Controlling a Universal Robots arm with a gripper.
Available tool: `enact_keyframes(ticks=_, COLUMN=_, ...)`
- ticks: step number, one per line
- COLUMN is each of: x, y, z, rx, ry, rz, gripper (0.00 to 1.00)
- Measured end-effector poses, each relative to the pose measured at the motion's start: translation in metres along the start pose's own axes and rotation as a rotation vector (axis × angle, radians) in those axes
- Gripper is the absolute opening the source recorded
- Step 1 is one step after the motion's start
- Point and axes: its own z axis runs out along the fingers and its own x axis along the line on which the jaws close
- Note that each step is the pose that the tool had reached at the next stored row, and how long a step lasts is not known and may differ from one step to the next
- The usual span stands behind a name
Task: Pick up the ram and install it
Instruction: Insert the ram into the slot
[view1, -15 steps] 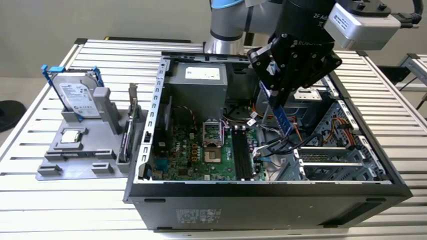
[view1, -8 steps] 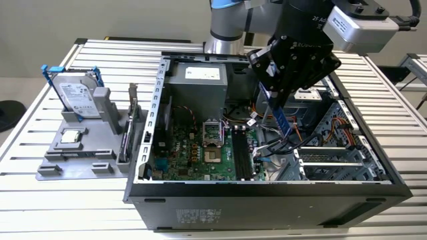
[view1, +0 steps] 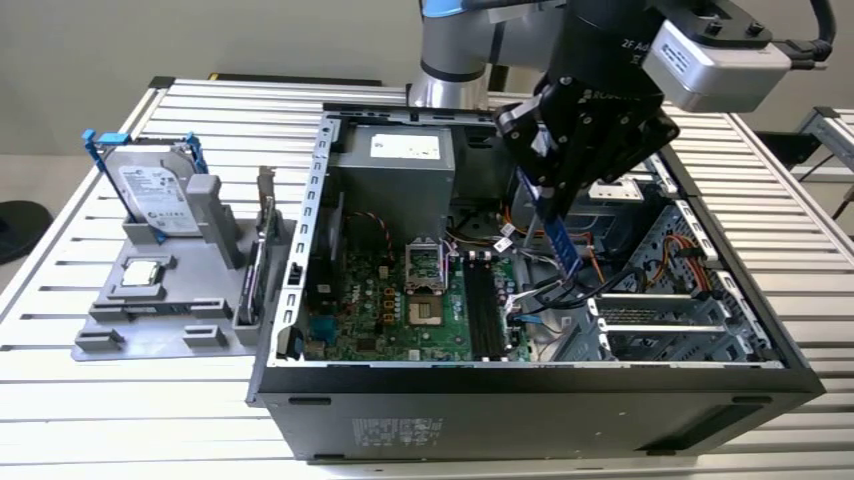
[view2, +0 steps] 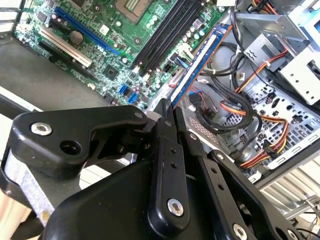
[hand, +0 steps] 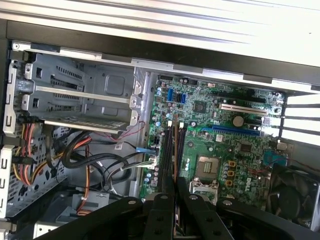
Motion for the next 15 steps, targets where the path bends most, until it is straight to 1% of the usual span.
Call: enact_keyframes(ticks=15, x=0.0002, y=-0.0001, z=0.0061, rx=0.0000, ry=0.0000, rz=0.001, gripper=0.00)
